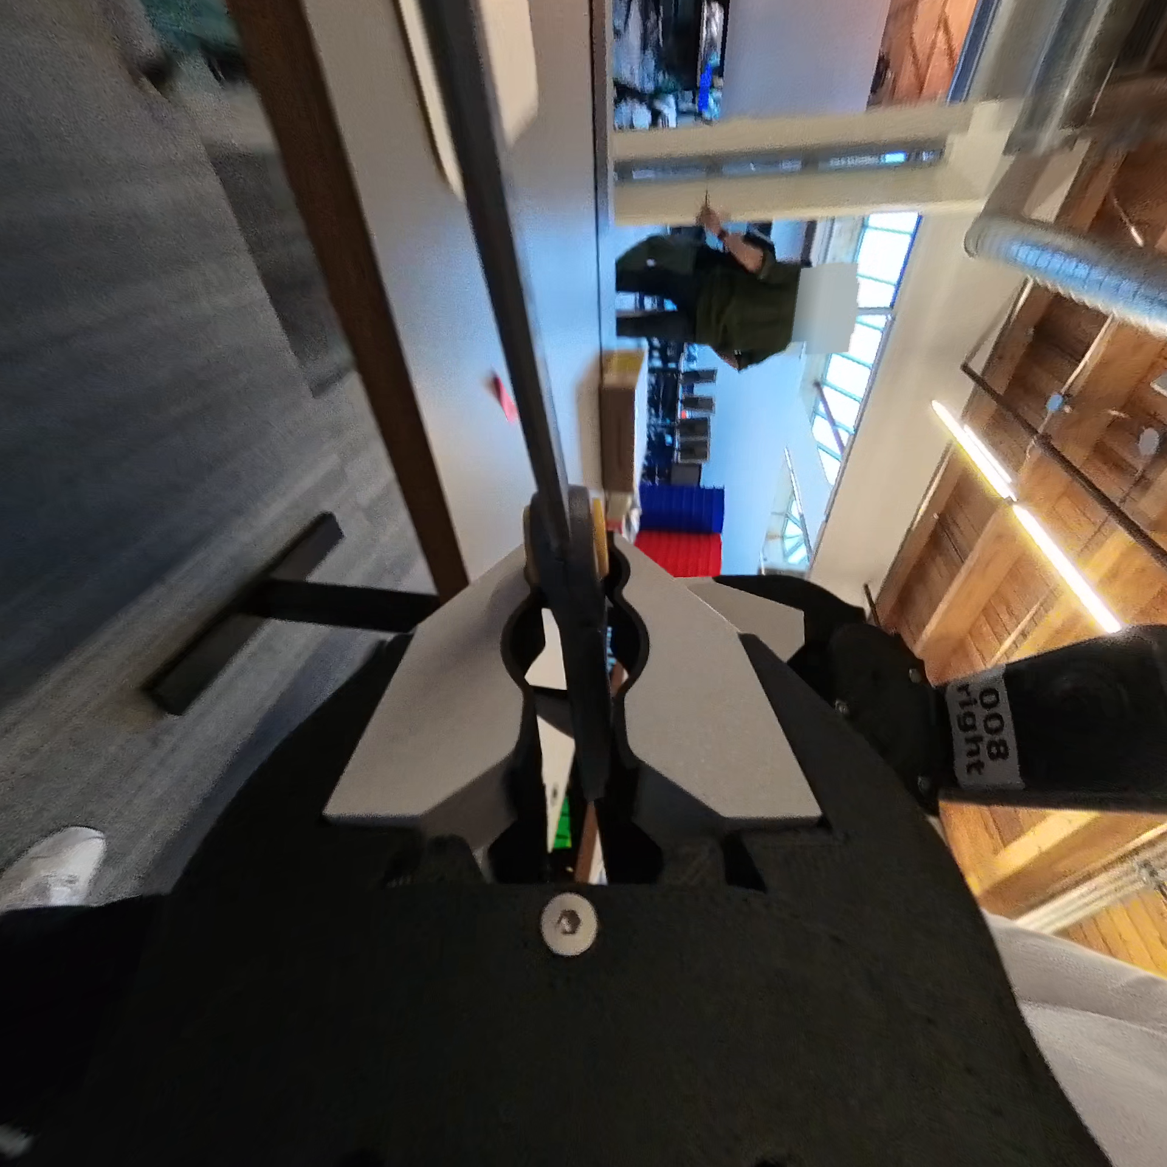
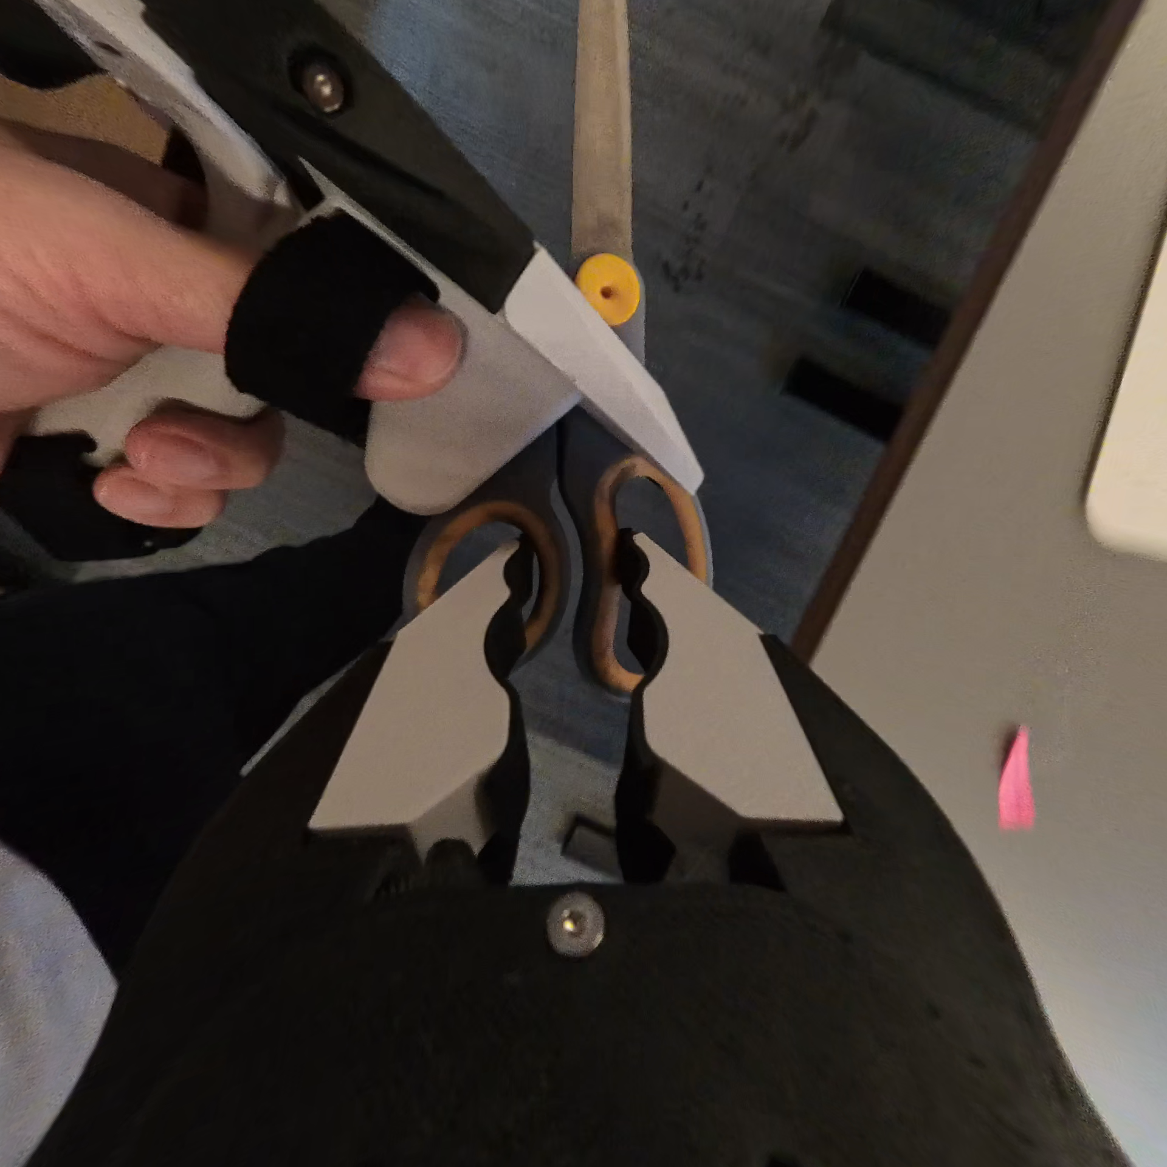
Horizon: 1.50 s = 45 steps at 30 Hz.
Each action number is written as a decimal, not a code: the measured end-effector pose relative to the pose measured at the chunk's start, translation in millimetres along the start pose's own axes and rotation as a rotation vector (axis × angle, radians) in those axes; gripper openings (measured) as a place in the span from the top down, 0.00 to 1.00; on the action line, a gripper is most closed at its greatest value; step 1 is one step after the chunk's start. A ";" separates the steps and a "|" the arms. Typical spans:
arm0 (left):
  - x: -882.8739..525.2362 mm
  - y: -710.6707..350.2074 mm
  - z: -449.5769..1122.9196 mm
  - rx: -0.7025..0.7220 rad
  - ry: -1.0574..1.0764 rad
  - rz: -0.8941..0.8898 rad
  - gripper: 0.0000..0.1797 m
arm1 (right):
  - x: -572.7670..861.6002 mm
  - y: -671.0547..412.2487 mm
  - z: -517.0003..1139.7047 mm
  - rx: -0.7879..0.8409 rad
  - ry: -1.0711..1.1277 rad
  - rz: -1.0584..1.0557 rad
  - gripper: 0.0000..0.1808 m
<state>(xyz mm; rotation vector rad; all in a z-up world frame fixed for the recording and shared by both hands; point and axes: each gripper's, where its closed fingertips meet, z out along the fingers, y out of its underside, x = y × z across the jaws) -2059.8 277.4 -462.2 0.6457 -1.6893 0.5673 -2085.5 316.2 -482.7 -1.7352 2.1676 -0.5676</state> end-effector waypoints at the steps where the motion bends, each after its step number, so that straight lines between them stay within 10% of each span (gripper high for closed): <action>1: -3.8 -34.1 -26.5 0.020 -0.012 0.009 0.93 | -3.9 -38.1 19.8 0.004 0.007 -0.009 0.85; 34: -62.2 -903.8 -345.6 0.436 -0.339 0.042 0.92 | 193.0 -838.3 447.1 0.024 -0.381 -0.336 0.83; 45: -95.4 -1193.6 -418.8 0.188 -0.373 0.072 0.92 | 276.8 -1096.7 594.0 0.086 -0.456 -0.158 0.77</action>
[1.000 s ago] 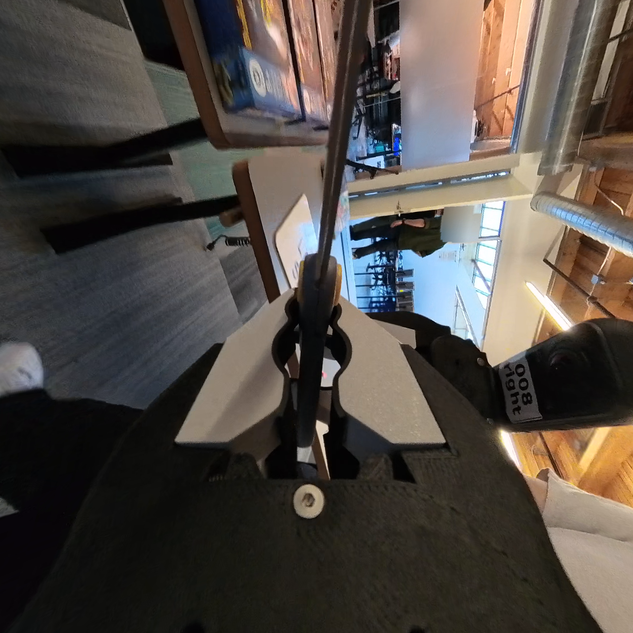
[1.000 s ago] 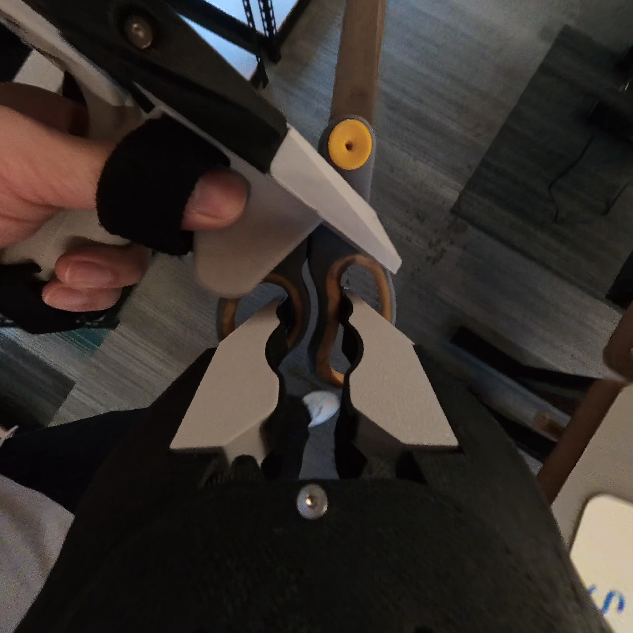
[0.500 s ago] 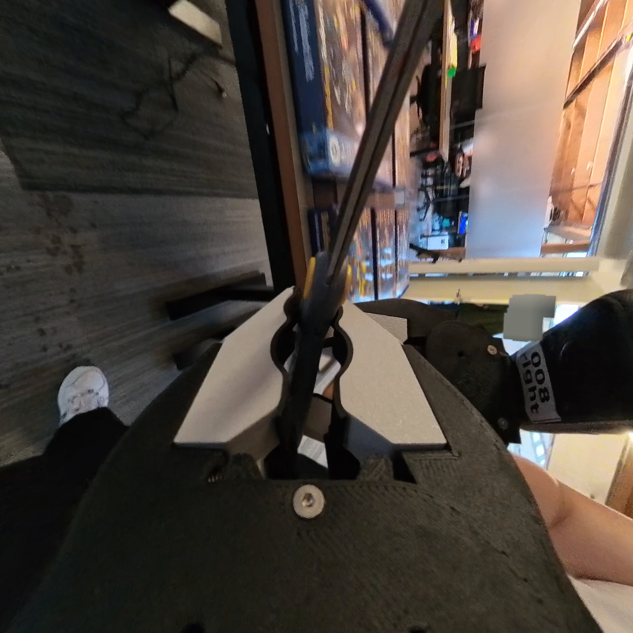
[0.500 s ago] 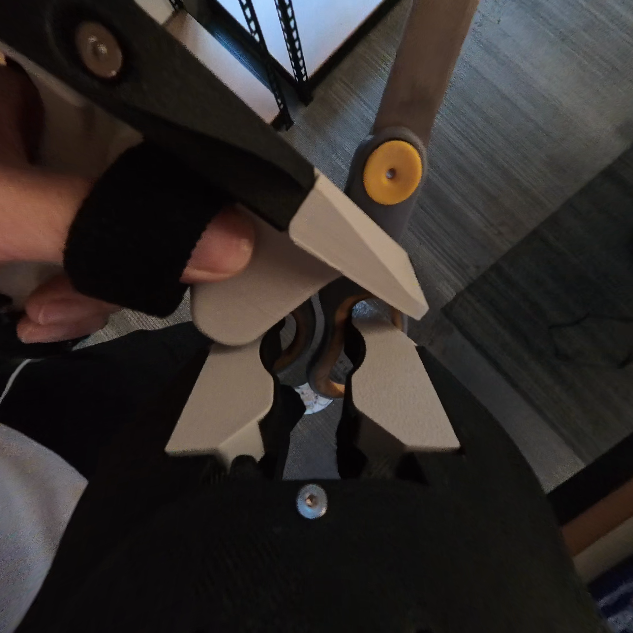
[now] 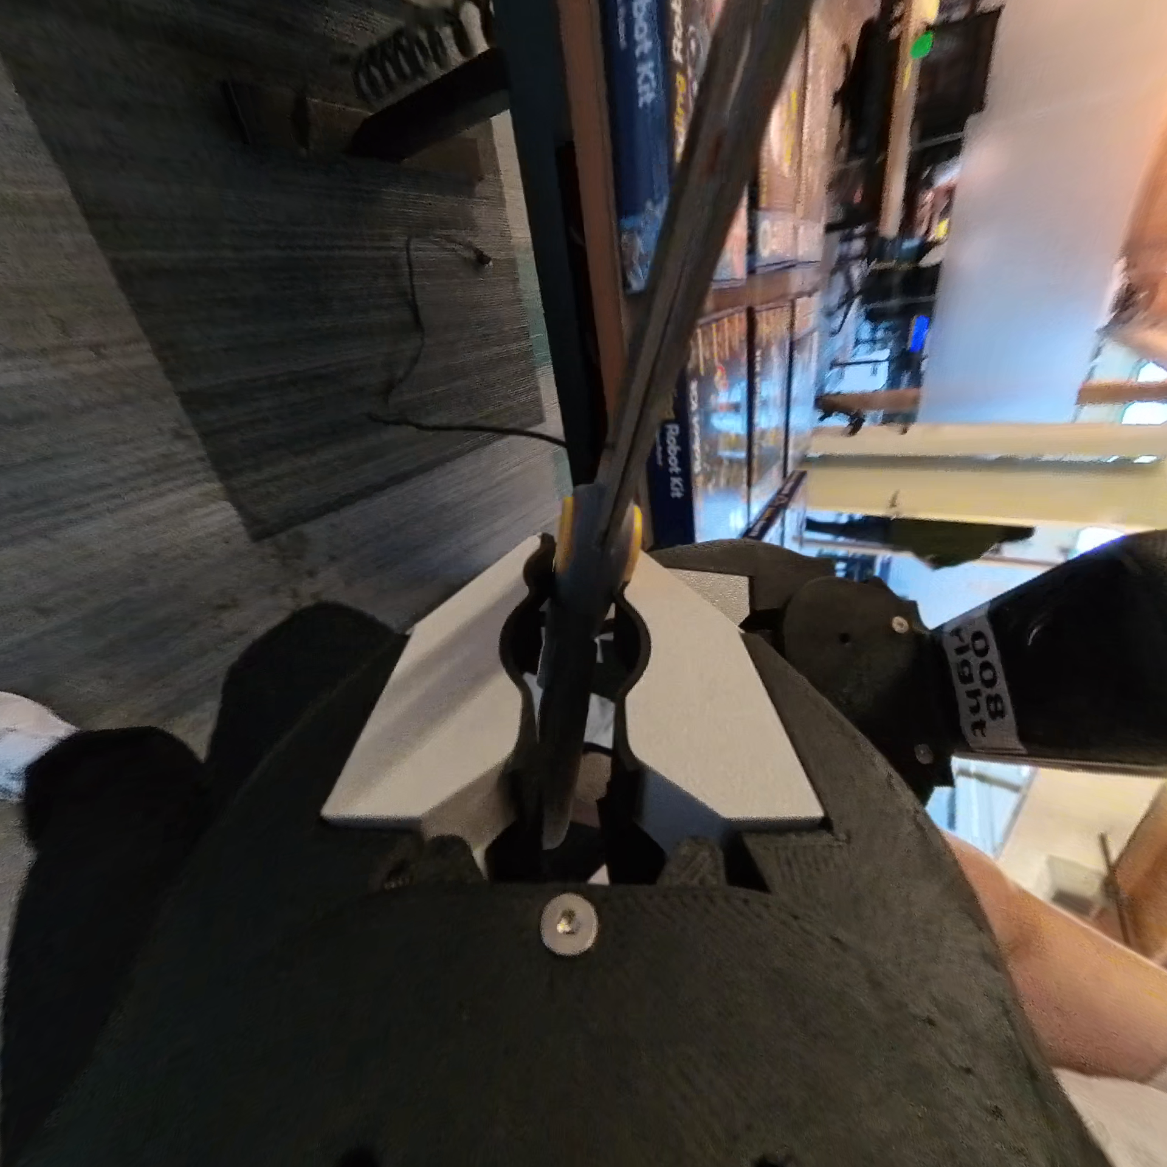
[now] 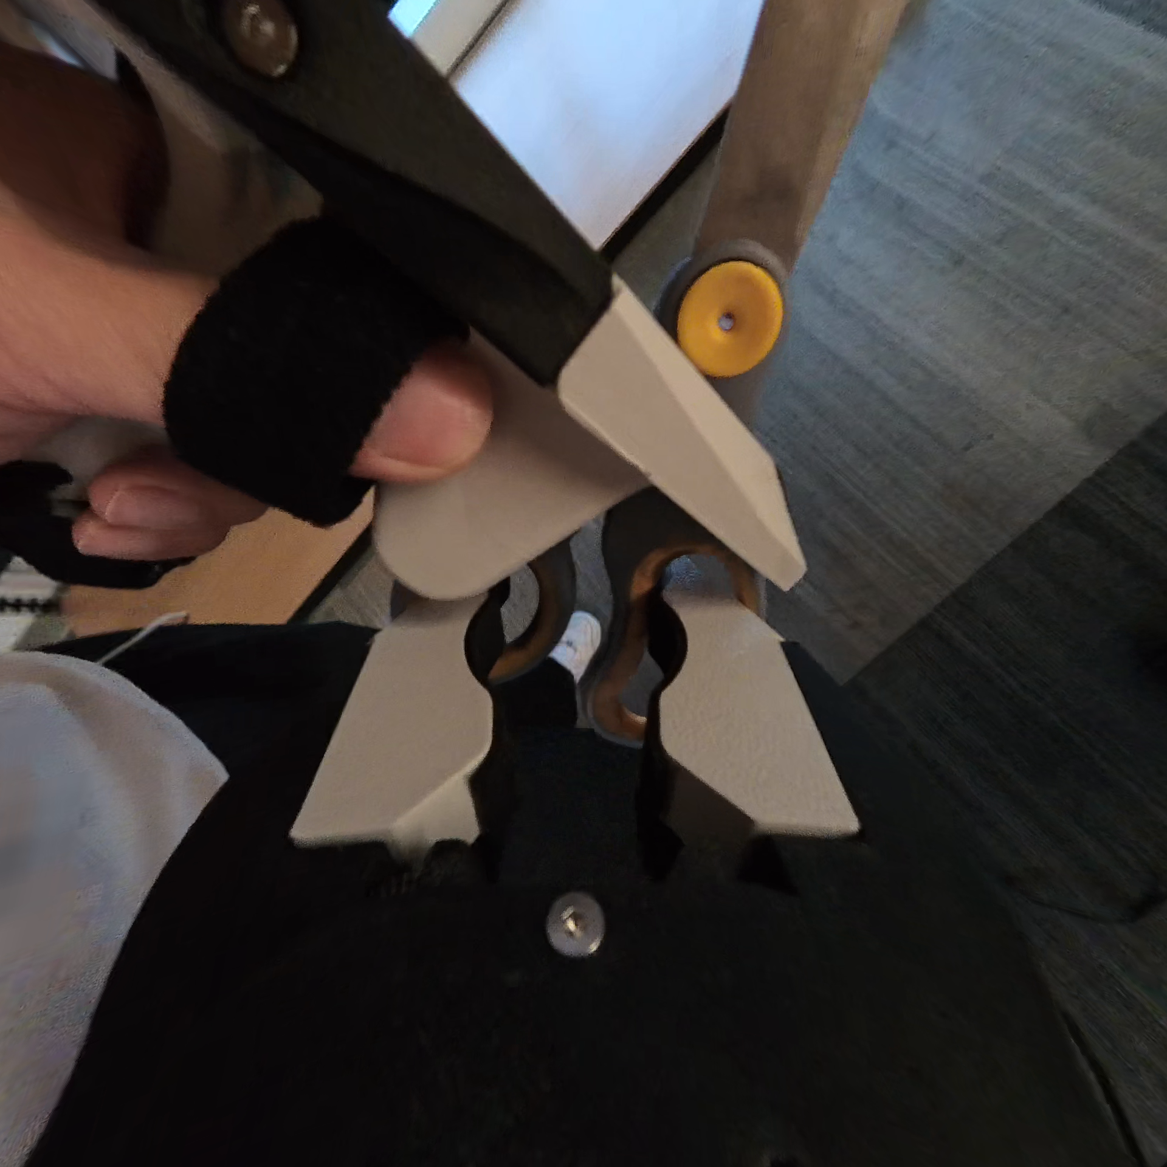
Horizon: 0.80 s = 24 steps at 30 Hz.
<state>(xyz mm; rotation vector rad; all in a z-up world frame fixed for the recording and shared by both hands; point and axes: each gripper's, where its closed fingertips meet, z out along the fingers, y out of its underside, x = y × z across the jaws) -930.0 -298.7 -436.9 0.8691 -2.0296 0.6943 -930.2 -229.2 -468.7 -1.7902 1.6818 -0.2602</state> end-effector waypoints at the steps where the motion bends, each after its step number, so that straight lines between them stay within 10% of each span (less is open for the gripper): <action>1: -0.7 -23.8 4.6 -0.027 -0.008 0.022 0.92 | 18.4 -17.0 4.4 0.008 0.004 0.033 0.77; 24: 6.8 -582.2 156.5 -0.354 0.145 0.193 0.86 | 498.8 -369.3 55.1 0.253 0.026 0.313 0.67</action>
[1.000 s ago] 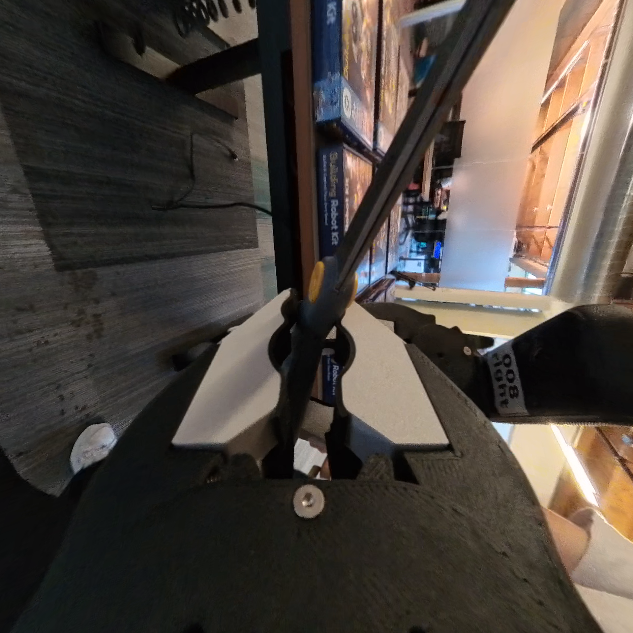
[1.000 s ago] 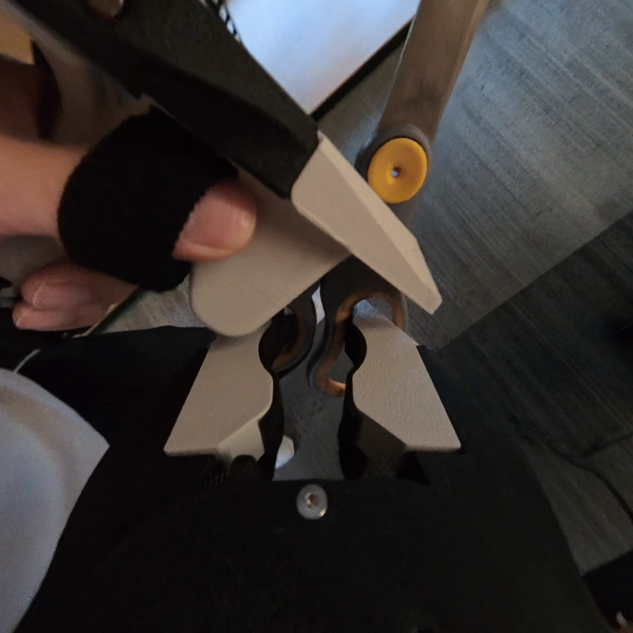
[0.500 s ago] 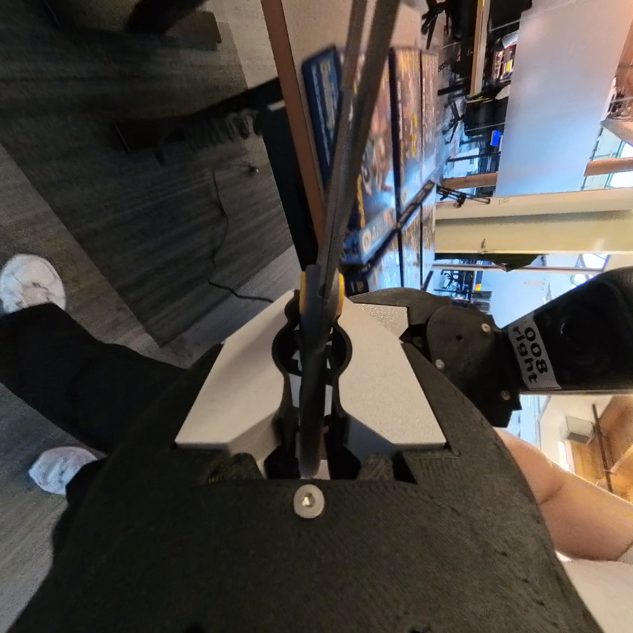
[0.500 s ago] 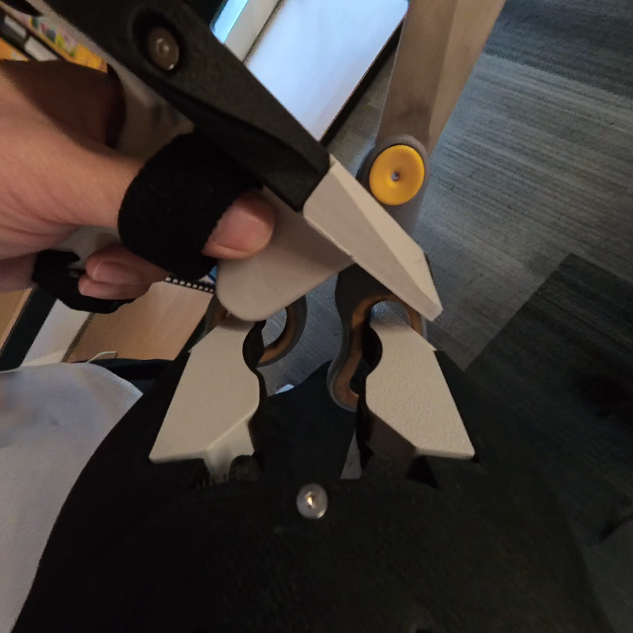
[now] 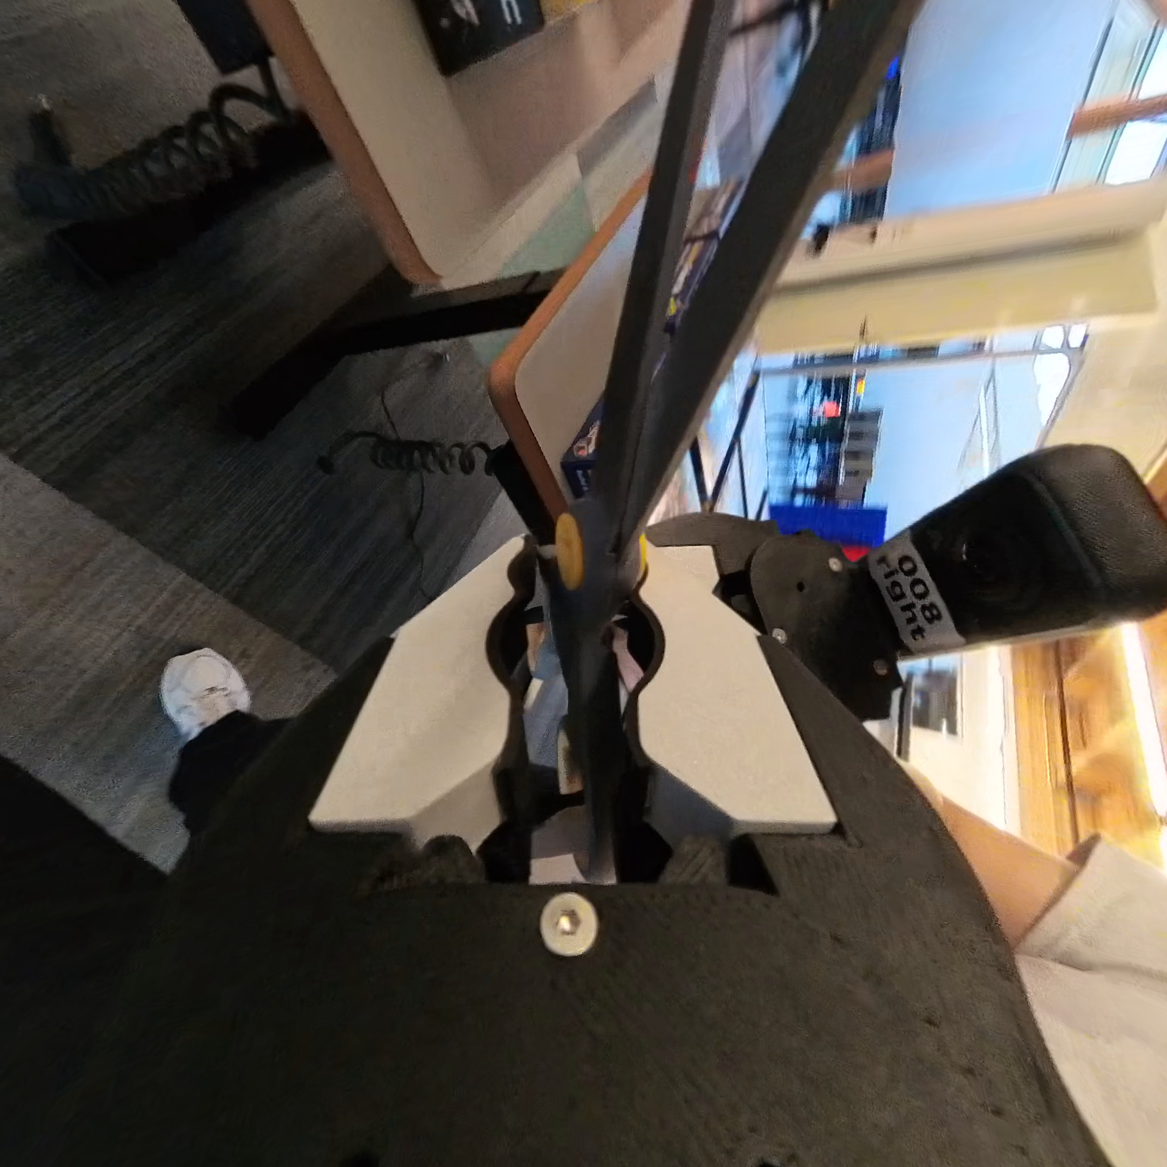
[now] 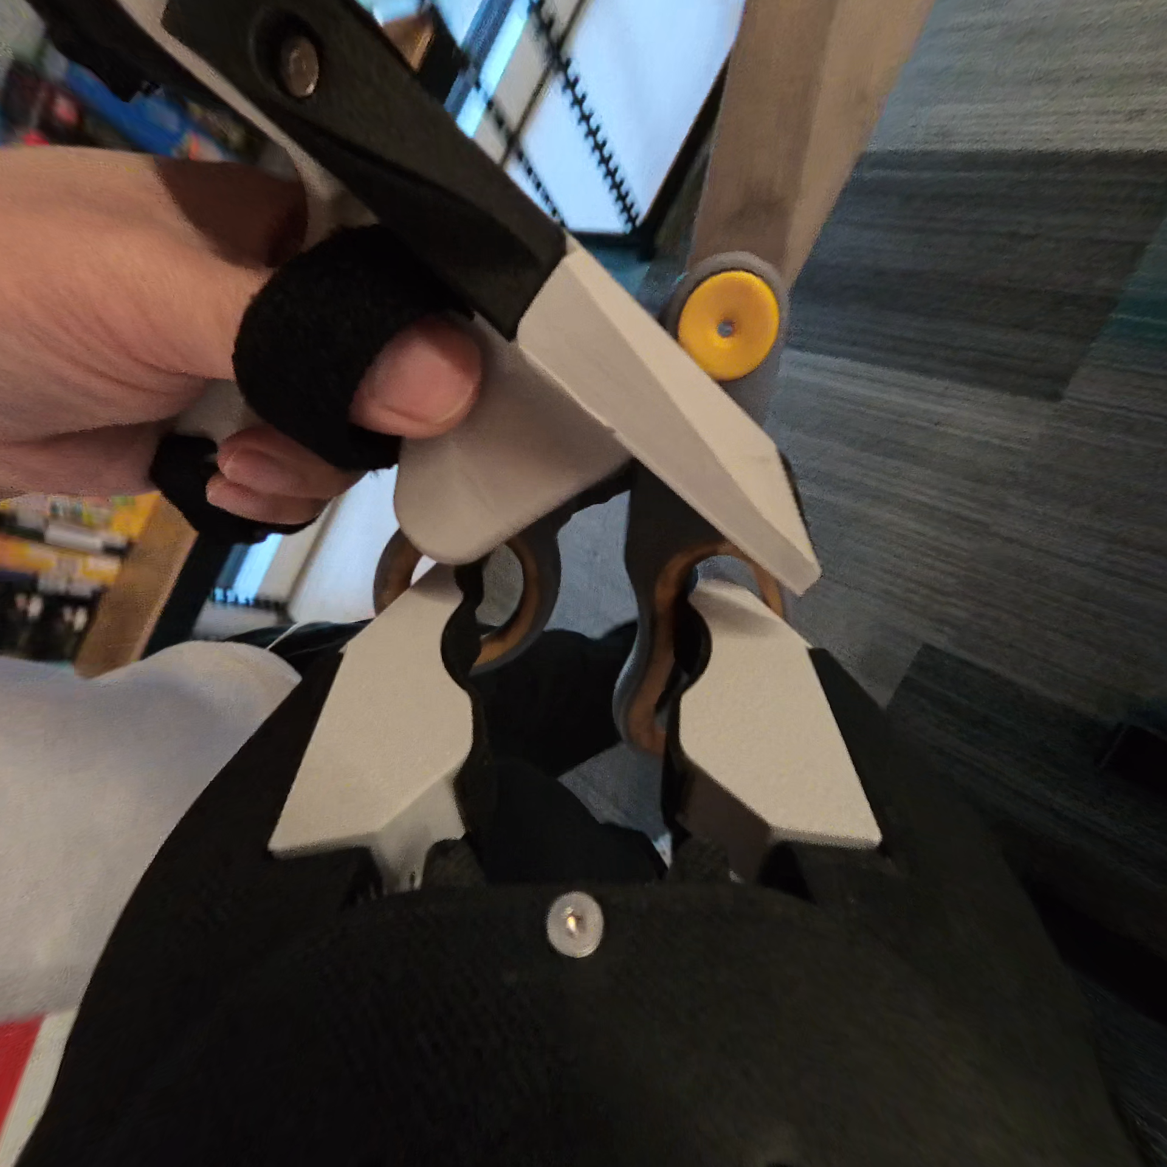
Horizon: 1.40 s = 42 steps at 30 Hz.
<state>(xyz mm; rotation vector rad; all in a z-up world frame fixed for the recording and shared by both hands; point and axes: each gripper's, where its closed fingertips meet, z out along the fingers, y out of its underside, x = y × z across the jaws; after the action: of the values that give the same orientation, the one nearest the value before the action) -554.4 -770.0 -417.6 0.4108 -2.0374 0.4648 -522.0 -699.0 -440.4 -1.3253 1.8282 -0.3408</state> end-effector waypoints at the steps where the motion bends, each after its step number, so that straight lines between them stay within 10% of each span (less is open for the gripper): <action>1: -3.9 -15.9 1.0 -0.058 0.005 0.026 0.85 | 13.7 -14.8 5.7 0.036 0.006 0.044 0.67; 15: -12.6 -170.7 59.0 -0.488 0.001 0.138 0.74 | 168.7 -125.6 15.5 0.252 0.139 0.395 0.63; 30: -0.1 -334.8 87.1 -0.421 0.278 -0.042 0.72 | 292.3 -188.1 -37.9 0.664 -0.312 0.598 0.70; 37: -134.3 -473.5 100.3 -0.275 -0.013 0.643 0.61 | 321.8 -178.7 -21.3 0.517 -0.311 0.677 0.70; 42: -183.0 -492.3 142.7 -0.436 0.009 0.893 0.50 | 323.2 -196.7 -22.6 0.527 -0.472 0.746 0.70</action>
<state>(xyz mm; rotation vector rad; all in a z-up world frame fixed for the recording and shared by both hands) -344.2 -1249.4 -566.3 -0.7963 -2.1563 0.5122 -441.3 -1069.2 -450.7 -0.2789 1.5418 -0.0754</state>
